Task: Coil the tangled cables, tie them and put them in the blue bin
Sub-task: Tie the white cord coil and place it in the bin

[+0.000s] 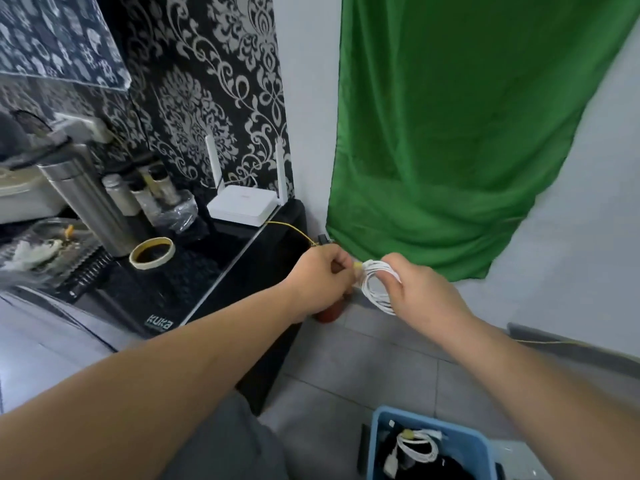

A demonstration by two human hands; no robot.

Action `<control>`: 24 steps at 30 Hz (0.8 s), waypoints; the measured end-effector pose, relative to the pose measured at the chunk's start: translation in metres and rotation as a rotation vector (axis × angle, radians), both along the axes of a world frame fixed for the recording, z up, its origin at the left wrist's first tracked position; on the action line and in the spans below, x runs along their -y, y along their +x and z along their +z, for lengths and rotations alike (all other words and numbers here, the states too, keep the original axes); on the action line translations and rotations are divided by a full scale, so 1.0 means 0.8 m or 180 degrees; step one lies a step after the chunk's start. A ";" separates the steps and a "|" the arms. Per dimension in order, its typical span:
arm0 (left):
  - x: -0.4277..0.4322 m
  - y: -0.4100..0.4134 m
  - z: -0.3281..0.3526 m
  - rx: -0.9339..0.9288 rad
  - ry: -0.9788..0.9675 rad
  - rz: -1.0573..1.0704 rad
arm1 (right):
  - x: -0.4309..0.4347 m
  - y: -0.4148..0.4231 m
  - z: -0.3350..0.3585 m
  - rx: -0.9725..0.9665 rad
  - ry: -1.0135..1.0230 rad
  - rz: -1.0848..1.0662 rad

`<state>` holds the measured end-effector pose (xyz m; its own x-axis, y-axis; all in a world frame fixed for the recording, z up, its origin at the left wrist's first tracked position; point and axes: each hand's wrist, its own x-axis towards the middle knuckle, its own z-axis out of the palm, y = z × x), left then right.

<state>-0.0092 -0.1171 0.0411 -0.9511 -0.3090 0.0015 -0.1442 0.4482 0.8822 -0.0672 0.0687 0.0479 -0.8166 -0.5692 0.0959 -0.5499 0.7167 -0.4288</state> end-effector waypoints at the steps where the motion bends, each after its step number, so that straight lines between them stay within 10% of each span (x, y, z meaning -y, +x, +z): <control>1: -0.007 0.009 0.013 -0.0063 0.0019 -0.0028 | -0.005 0.008 0.007 0.0020 -0.0178 -0.0021; 24: -0.089 0.010 0.032 -0.0022 0.1119 -0.0490 | -0.033 -0.008 0.016 0.0786 -0.0765 0.0017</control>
